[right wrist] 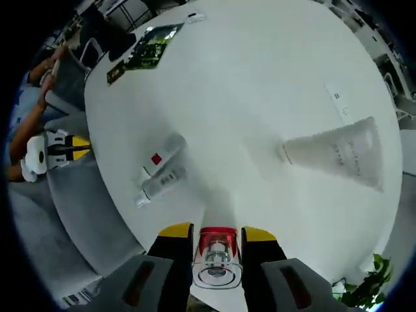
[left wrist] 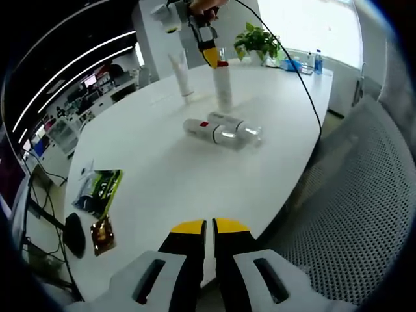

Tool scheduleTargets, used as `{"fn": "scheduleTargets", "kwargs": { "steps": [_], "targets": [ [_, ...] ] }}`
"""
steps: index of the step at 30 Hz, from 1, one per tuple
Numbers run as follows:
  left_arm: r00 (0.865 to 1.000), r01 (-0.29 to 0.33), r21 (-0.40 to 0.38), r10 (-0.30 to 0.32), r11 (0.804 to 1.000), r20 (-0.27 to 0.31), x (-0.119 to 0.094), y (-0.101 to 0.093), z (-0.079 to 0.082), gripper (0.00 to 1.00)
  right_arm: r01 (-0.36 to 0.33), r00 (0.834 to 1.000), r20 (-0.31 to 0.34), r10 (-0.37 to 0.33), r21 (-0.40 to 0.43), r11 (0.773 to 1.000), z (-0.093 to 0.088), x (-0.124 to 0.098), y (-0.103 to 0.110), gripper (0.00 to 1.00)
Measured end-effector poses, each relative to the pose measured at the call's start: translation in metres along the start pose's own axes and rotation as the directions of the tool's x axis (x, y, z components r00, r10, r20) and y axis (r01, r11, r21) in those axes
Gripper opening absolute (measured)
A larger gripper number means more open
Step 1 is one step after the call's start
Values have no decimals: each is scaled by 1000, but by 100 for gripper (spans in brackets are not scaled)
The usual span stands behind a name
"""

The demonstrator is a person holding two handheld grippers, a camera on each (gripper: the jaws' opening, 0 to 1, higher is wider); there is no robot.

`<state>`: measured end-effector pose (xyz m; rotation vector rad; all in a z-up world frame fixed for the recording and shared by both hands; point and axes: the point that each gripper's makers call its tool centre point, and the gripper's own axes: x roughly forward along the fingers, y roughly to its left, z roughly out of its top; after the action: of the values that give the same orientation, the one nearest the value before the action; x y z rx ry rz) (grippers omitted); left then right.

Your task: Arrange the skincare products in the storage area until every visible bottle or jar stands upright without overlapping.

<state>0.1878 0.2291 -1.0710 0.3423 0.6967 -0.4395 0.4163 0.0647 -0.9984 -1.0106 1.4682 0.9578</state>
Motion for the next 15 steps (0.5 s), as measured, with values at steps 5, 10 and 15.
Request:
{"fn": "scheduleTargets", "kwargs": {
  "steps": [5, 10, 15],
  "targets": [
    [1000, 12, 7, -12, 1000, 7, -1, -3, 2, 0, -14, 1000, -22, 14, -15, 1000, 0, 1, 3, 21],
    [1000, 9, 6, -9, 1000, 6, -1, -2, 1, 0, -20, 1000, -1, 20, -15, 1000, -1, 0, 2, 21],
    [1000, 17, 9, -17, 1000, -2, 0, -4, 0, 0, -16, 998, 63, 17, -14, 1000, 3, 1, 1, 20]
  ]
}}
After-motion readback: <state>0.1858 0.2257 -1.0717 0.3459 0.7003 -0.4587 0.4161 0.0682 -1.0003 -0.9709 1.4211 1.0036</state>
